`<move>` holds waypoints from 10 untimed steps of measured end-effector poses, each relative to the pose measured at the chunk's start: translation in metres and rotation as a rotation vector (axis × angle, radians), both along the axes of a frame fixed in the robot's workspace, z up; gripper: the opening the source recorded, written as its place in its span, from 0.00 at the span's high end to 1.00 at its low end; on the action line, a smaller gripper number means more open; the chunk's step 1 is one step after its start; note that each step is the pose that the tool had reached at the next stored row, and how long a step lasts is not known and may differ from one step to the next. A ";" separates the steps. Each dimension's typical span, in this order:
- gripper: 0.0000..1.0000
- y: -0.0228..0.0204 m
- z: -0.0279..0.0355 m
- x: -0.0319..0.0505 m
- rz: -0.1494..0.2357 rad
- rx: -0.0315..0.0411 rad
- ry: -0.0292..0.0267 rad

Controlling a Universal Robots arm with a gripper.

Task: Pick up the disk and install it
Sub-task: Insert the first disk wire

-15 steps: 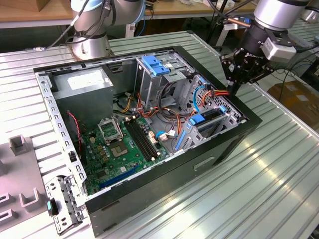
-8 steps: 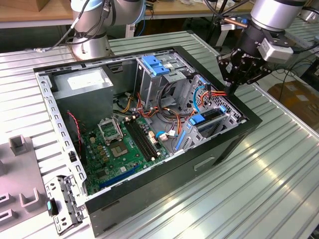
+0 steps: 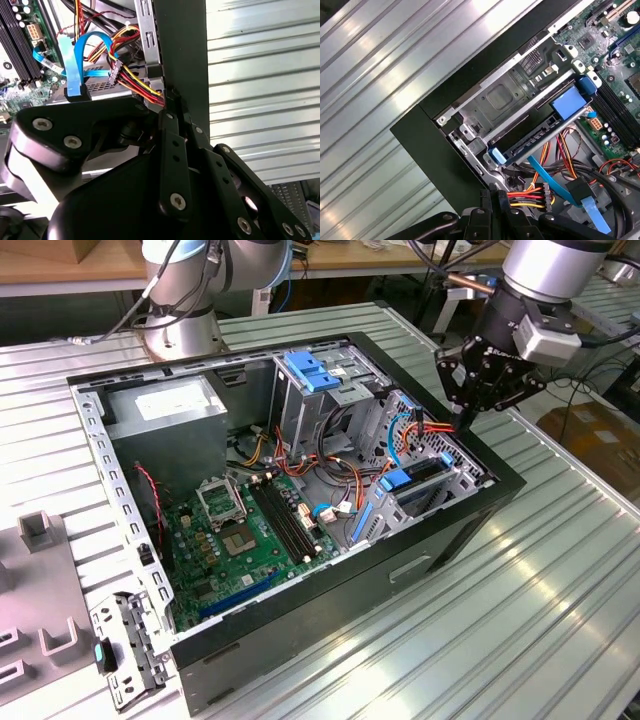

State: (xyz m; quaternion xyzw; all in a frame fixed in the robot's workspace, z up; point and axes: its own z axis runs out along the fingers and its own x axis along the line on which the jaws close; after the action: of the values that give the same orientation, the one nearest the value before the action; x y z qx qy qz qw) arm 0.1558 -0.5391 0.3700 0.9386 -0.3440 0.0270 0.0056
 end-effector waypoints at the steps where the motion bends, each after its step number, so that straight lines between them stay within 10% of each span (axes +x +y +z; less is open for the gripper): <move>1: 0.84 0.0000 0.0000 0.0000 -0.011 0.0000 0.0000; 10: 0.84 0.0000 -0.0003 0.0000 -0.132 -0.0001 0.0000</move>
State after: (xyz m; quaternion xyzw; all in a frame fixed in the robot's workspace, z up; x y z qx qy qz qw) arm 0.1558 -0.5390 0.3698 0.9138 -0.4052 0.0266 0.0075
